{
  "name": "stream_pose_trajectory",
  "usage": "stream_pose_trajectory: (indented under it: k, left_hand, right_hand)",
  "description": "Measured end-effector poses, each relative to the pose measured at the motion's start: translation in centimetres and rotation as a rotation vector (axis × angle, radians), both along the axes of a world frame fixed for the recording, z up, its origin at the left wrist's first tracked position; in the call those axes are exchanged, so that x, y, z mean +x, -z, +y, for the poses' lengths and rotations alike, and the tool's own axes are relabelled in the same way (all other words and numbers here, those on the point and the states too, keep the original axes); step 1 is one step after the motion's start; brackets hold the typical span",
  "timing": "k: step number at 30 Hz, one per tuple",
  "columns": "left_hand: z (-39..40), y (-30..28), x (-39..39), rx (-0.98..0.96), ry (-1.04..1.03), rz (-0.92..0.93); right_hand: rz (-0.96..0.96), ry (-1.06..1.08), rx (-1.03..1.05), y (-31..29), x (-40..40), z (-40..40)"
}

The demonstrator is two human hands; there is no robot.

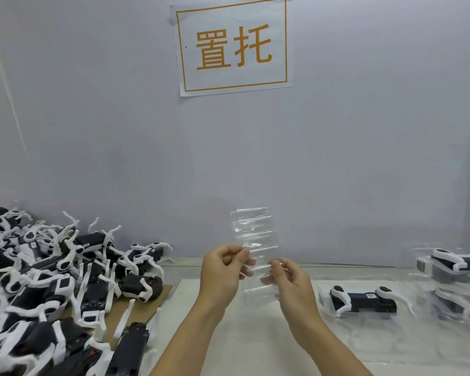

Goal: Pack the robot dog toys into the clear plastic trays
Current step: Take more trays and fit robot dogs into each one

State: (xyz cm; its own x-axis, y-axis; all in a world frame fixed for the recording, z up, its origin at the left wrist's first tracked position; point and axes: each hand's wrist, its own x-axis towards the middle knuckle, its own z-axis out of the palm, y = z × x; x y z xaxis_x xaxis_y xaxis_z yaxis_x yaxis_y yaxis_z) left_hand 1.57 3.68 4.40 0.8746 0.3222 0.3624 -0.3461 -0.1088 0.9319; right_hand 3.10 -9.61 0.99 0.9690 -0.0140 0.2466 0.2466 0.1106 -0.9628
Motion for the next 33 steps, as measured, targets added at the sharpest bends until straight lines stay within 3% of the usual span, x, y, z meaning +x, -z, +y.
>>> stream_pose_trajectory:
  k: [6, 10, 12, 14, 19, 23, 25, 29, 31, 33]
  left_hand:
    - [2.6, -0.2, 0.6, -0.109, -0.194, -0.092]
    - [4.3, 0.2, 1.2, -0.563, -0.311, -0.143]
    - [4.4, 1.0, 1.5, -0.824, -0.254, -0.124]
    - [4.1, 2.4, 1.7, -0.913, -0.160, -0.006]
    - [3.4, 5.1, 1.9, -0.465, -0.092, 0.508]
    - [3.8, 5.1, 1.4, -0.152, -0.191, 0.638]
    - [4.2, 4.7, 1.4, -0.108, -0.299, 0.556]
    - [5.4, 1.7, 1.5, -0.352, -0.456, 0.151]
    - [6.1, -0.2, 0.7, -0.442, -0.460, 0.008]
    - [6.2, -1.2, 0.1, -0.409, -0.381, -0.056]
  right_hand:
    - [-0.019, 0.145, 0.123, -1.3, 0.4, -0.7]
    - [-0.010, 0.219, 0.228, -1.7, 0.6, -1.1]
    - [-0.045, 0.273, 0.258, -1.8, 0.5, -1.0]
    - [-0.084, 0.308, 0.270, -1.9, 0.3, -0.9]
    - [-0.271, 0.389, 0.227, -2.4, -0.4, -0.4]
    - [-0.394, 0.324, 0.158, -2.7, -0.8, -0.4]
    - [-0.428, 0.253, 0.097, -2.6, -1.0, -0.3]
    - [-0.498, 0.128, -0.118, -1.9, -0.9, -0.1]
    - [-0.511, 0.093, -0.307, -1.1, -0.6, 0.0]
    - [-0.517, 0.079, -0.547, -0.1, -0.4, 0.0]
